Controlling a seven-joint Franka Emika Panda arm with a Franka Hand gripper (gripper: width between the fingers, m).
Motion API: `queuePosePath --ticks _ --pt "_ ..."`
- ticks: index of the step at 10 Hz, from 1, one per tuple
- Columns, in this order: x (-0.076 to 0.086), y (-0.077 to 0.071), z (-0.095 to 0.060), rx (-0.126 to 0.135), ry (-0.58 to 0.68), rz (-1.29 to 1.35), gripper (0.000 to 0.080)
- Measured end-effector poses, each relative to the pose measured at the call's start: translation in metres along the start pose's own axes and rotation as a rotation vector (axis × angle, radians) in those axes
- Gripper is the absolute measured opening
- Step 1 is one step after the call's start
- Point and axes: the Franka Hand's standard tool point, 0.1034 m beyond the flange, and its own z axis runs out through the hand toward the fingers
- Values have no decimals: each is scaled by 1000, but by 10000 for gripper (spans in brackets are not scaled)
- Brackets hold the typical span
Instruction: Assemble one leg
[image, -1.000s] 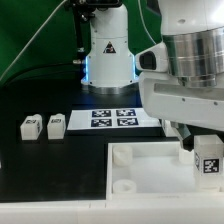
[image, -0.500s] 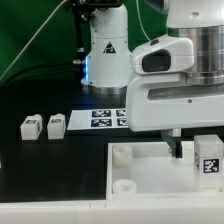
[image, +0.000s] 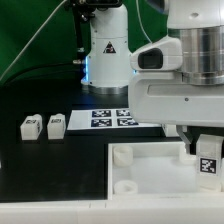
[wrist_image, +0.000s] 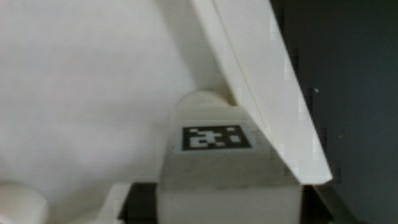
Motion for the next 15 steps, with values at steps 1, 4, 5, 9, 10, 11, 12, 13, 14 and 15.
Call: queuePosePath --ticks 1,4,5,9,10,11,12,13,14,15 --pt "0 0 0 1 -14 182 291" --pt "9 2 0 50 -152 876 291" --pt "8 0 1 46 -172 1077 291" --pt "7 -1 2 41 -172 1129 372" --pt "7 -1 4 42 -160 1054 372" --pt "6 -2 4 50 -132 881 556" --pt "6 -5 2 63 -104 717 631" --pt "6 -4 2 69 -98 602 631" --pt "7 -3 3 73 -94 490 646" --pt "7 -3 3 77 -90 405 646"
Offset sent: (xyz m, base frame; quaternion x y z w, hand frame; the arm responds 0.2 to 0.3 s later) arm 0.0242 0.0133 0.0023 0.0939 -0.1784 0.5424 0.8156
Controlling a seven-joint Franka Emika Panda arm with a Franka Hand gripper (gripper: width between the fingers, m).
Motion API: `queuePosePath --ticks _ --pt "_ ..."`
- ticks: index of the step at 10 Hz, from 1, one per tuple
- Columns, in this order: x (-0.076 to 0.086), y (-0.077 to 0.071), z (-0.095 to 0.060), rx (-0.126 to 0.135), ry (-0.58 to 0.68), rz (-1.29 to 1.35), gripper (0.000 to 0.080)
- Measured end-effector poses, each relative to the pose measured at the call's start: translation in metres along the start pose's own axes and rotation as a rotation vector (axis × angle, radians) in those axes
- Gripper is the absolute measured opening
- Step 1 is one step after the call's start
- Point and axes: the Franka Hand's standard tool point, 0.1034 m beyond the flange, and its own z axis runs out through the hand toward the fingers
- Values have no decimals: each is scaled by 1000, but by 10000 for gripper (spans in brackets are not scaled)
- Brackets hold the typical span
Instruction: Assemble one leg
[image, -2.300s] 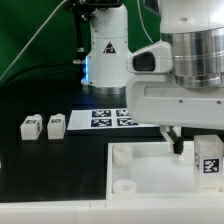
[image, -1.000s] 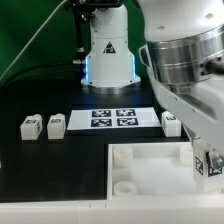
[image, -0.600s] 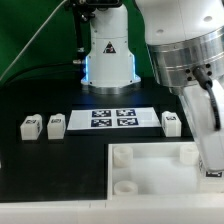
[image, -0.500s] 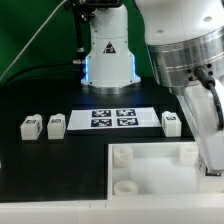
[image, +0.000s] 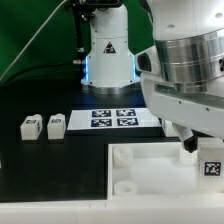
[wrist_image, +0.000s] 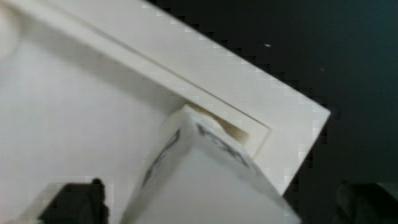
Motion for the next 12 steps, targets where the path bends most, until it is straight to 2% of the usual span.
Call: queuePosePath --ticks 1,2,3,4,6,8,10,11,12 --pt "0 1 0 -24 17 -171 649" --pt "-7 -1 1 -74 38 -390 649" --pt "-12 -2 0 -112 27 -569 649" --pt "-11 0 0 -127 26 -688 649" --pt "-10 0 1 -124 30 -629 625" --pt "-10 0 1 -120 32 -553 300" --pt "-6 2 0 -116 44 -319 299" --pt "4 4 -4 -116 45 -164 294" --pt "3 3 -3 -112 56 80 294"
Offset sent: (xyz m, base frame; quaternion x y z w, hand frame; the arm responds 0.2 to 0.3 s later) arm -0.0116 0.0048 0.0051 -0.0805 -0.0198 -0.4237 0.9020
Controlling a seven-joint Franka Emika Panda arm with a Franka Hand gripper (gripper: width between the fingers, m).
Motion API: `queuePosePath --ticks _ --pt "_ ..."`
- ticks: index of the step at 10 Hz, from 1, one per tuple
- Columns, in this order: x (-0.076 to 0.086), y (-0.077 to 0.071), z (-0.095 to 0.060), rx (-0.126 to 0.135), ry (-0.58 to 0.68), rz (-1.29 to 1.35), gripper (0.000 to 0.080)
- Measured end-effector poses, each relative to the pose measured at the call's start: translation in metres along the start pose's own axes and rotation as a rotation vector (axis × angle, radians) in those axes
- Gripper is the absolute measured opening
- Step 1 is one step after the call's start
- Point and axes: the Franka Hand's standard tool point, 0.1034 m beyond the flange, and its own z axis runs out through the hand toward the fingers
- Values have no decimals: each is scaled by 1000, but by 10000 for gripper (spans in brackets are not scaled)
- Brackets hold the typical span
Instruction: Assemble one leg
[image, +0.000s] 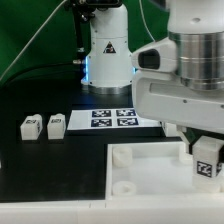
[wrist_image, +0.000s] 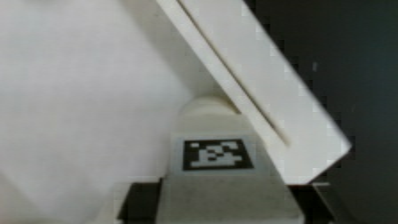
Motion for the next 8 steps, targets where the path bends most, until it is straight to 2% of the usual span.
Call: queuePosePath --ticks 1,3,5,6,7,8 --pt "-4 -3 3 6 -11 253 294" --pt "-6 -6 4 40 -64 654 294" --pt "-9 -7 5 42 -61 698 294" --pt "-9 -7 6 41 -61 696 371" --pt "-9 -7 6 41 -61 693 552" --pt "-9 -8 6 57 -50 586 619"
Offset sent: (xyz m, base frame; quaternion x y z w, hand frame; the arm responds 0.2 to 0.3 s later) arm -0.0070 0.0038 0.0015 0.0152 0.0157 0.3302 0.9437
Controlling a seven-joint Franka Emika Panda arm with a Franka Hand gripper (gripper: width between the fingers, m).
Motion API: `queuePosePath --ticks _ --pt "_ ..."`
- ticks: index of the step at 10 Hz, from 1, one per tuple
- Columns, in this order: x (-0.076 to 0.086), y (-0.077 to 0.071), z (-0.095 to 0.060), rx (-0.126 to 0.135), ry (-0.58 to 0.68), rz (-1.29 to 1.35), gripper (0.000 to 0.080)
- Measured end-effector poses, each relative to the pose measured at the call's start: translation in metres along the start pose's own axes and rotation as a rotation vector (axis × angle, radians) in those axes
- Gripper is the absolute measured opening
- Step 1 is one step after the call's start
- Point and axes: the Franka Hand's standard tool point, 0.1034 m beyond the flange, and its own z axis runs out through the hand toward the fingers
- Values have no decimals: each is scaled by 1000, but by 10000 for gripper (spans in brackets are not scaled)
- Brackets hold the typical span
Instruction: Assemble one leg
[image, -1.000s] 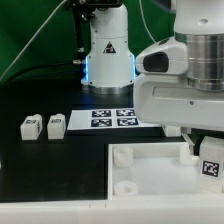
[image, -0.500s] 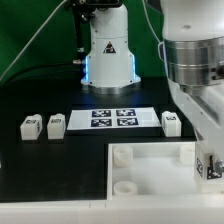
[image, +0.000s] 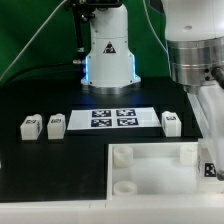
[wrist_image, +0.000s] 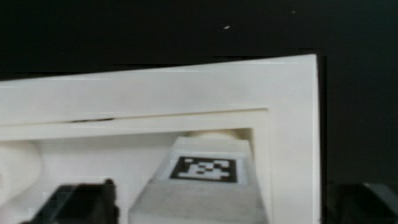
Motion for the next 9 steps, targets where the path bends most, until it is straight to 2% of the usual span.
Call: queuePosePath --ticks 1,2,6,7,9 --pt "-2 4 4 25 10 -141 619" --pt "-4 11 2 16 14 -281 644" --pt "0 12 2 5 28 -756 649" --pt "0 12 0 -19 47 -971 649" --pt "2 9 -4 -28 55 -1253 649"
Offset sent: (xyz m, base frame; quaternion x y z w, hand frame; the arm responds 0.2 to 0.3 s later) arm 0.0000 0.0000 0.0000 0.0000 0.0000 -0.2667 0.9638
